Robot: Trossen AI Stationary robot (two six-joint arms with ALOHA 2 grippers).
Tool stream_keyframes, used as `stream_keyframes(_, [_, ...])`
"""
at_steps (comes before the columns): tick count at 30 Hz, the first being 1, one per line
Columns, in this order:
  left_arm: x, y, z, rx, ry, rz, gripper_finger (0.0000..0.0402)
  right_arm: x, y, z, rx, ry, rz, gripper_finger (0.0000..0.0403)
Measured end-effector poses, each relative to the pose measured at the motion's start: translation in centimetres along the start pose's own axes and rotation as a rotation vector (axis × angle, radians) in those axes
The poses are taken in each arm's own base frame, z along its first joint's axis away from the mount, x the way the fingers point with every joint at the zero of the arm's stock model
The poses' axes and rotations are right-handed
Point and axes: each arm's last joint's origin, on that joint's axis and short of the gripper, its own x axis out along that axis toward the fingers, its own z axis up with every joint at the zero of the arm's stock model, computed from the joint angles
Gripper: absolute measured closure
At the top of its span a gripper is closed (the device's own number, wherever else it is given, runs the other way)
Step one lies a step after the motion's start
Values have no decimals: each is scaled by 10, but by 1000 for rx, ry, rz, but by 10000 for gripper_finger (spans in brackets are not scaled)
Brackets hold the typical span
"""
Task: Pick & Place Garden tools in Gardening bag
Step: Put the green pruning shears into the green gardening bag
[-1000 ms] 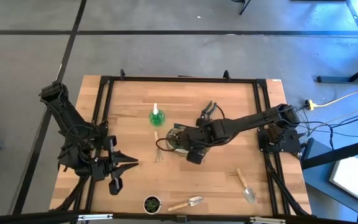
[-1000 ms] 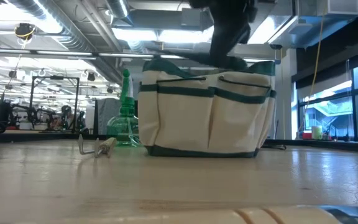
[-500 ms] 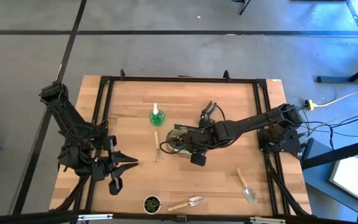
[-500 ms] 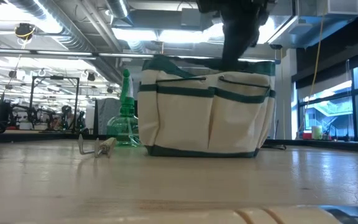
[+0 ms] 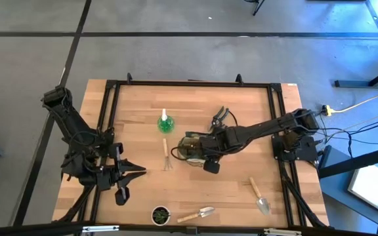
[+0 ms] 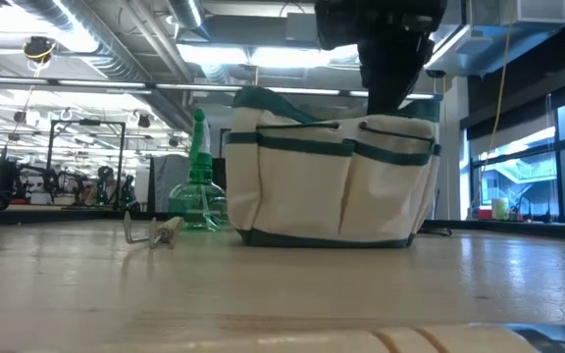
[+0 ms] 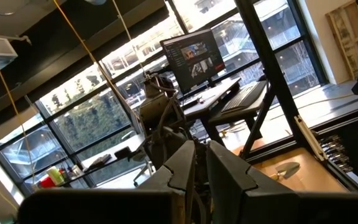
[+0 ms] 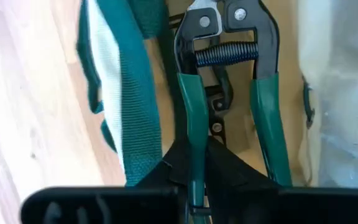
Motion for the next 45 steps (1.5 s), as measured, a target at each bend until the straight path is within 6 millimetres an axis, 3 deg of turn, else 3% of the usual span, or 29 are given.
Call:
stream_keyframes(13, [8, 4, -3, -15, 16, 32, 366, 6, -29, 21, 37, -26, 107, 380])
stream_keyframes(29, [7, 3, -4, -15, 19, 29, 368, 21, -39, 18, 197, 84, 32, 380])
stream_keyframes(45, [7, 3, -4, -10, 21, 26, 368, 32, -37, 21, -54, 73, 51, 380])
